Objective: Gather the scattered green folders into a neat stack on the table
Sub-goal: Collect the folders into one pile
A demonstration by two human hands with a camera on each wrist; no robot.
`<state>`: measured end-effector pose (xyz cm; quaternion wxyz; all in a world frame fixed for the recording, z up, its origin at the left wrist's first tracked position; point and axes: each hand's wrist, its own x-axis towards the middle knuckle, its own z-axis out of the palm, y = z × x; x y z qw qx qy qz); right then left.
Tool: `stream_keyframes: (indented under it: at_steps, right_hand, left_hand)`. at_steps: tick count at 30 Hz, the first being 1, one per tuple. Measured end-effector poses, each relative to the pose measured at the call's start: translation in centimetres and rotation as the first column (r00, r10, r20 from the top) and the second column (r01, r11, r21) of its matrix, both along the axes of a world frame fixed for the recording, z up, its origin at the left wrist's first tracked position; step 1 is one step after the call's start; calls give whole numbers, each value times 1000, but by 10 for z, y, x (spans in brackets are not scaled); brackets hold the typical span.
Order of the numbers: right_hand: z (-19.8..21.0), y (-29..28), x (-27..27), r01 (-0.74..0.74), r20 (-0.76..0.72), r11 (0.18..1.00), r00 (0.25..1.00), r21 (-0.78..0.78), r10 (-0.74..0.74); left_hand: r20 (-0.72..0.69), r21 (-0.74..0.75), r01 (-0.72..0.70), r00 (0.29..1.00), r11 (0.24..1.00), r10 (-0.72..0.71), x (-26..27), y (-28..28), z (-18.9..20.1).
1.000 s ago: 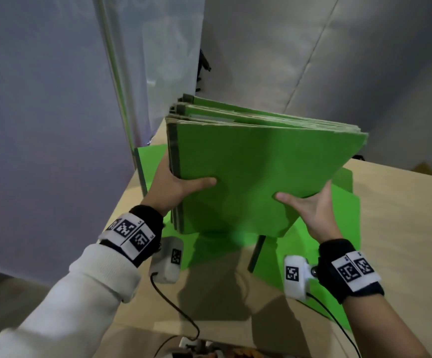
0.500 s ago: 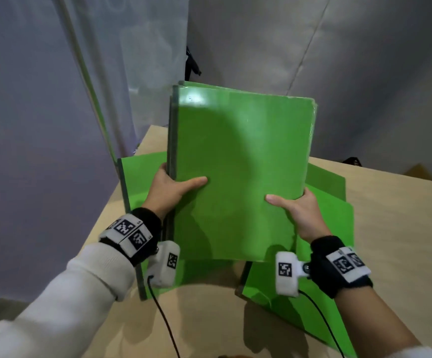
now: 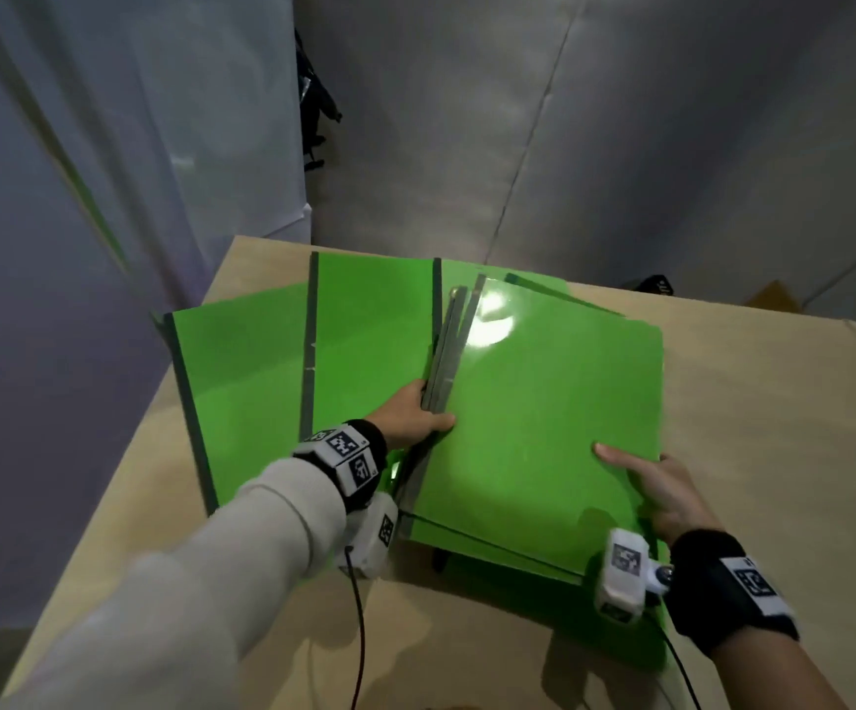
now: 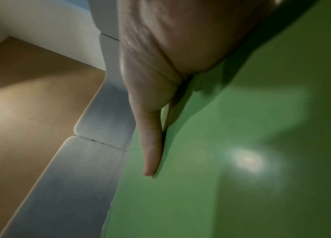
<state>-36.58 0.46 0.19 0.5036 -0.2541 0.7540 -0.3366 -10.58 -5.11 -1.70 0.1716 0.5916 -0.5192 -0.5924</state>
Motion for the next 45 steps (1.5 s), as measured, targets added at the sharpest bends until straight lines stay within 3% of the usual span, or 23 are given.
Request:
stream_keyframes:
  at_steps: [3, 6, 8, 10, 14, 16, 18, 21, 29, 33, 38, 42, 45]
  right_hand:
    - [-8, 4, -9, 37, -24, 999, 999, 1, -37]
    - [-11, 5, -14, 81, -42, 997, 996, -7, -81]
    - [-17, 2, -18, 86, -90, 996, 992, -2, -86]
    - [-31, -4, -29, 40, -166, 999, 986, 22, -36]
    - [-60, -19, -56, 26, -200, 991, 980, 130, 0]
    - [-71, -29, -72, 45, -167, 991, 986, 128, -23]
    - [-24, -30, -37, 18, -189, 986, 982, 163, 14]
    - [-14, -46, -34, -77, -144, 979, 984, 186, 105]
    - [-20, -95, -17, -142, -154, 973, 973, 180, 171]
    - [-24, -111, 13, -175, -168, 972, 965, 154, 200]
    - [-39, -124, 44, -264, -192, 957, 940, 119, 283]
    - [-40, -124, 70, -335, -214, 937, 912, 102, 350]
    - [-40, -121, 78, -381, -217, 922, 896, 73, 388]
  left_hand:
    - [95, -16, 77, 993, 997, -75, 4, -4, -7]
    - [315, -97, -17, 948, 995, 47, 34, -11, -20]
    - [564, -154, -109, 807, 982, 177, 63, -10, -28]
    - [722, -115, -233, 648, 966, 243, 91, -4, -36]
    - [786, -39, -448, 538, 893, 305, 125, 9, -45]
    - [789, -39, -463, 530, 886, 312, 128, 9, -45]
    - [776, -76, -456, 532, 887, 339, 128, 5, -47]
    - [745, -144, -426, 547, 893, 381, 129, 1, -52]
    - [664, -89, -359, 674, 929, 324, 124, -22, -40]
    - [619, -107, -391, 693, 914, 369, 127, -25, -41]
    - [447, -164, -488, 738, 857, 505, 124, -32, -49]
    - [231, -117, -585, 770, 802, 595, 122, -48, -66]
    - [99, -75, -661, 740, 746, 665, 117, -45, -54]
